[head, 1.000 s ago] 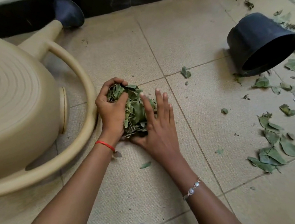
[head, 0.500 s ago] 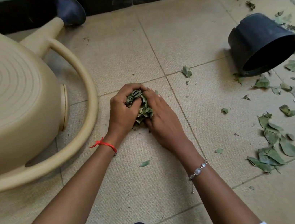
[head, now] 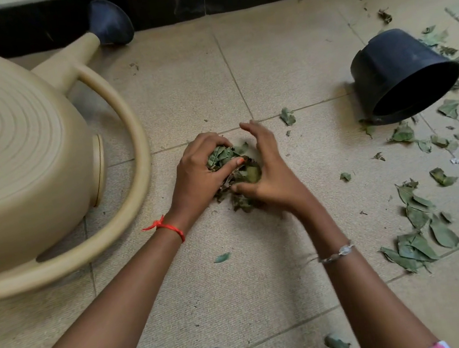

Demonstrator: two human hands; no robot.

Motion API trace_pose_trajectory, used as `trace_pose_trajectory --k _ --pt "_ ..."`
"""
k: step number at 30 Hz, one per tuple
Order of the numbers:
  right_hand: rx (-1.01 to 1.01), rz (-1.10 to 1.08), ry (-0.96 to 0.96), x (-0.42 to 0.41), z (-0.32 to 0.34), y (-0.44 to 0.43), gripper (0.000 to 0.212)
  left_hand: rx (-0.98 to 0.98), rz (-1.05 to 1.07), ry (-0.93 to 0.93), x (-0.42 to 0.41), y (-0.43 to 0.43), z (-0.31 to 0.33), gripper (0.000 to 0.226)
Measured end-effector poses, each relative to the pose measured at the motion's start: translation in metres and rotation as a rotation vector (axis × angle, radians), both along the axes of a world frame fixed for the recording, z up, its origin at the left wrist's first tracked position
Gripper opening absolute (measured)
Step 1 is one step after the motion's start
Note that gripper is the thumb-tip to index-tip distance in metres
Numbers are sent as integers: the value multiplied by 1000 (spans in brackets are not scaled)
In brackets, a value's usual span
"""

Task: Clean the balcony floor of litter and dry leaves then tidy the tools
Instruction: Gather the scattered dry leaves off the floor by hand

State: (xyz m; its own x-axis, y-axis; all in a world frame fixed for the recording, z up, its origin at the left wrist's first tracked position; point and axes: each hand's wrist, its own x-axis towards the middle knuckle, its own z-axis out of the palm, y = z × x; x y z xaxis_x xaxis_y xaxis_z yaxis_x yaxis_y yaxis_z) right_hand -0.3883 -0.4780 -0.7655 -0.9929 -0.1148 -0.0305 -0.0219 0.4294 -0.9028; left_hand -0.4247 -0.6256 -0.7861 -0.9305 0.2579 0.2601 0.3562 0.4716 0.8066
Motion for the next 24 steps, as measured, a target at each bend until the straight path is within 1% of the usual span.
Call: trace_pose_trajectory --k 1,3,5,7,9,10,13,15,16,18,19,20,22,24 --pt "-7 1 2 -3 4 10 78 -10 3 -3 0 0 0 26" --pt "33 -132 63 -14 8 29 59 -19 12 -9 0 0 0 23" --pt "170 -300 93 -31 4 46 47 -20 16 -12 1 0 0 21" --pt "308 -342 57 -47 -4 58 51 -22 13 -12 1 0 1 21" --pt "430 -288 54 -52 -10 57 56 -23 9 -18 1 1 2 21" --pt "467 -248 62 -50 -13 50 54 -22 10 -19 1 1 2 20" --pt "418 -97 79 -25 -12 18 47 -20 14 -9 0 1 2 21" --pt "312 -42 55 -4 -8 4 48 -16 16 -2 0 1 2 22" --pt "226 -65 31 7 -6 0 49 -11 17 -5 1 2 2 22" --pt "89 -203 -1 22 -7 -8 52 -14 19 -9 1 2 3 21" --pt "87 -273 1 28 -7 -15 55 -17 21 -8 1 2 4 20" --pt "129 -326 6 30 -10 -23 57 -20 24 -9 1 2 3 19" --pt "173 -398 14 26 -14 -42 61 -3 22 -8 3 5 4 22" --pt "78 -494 16 10 -12 -59 59 91 36 -33 8 11 6 31"
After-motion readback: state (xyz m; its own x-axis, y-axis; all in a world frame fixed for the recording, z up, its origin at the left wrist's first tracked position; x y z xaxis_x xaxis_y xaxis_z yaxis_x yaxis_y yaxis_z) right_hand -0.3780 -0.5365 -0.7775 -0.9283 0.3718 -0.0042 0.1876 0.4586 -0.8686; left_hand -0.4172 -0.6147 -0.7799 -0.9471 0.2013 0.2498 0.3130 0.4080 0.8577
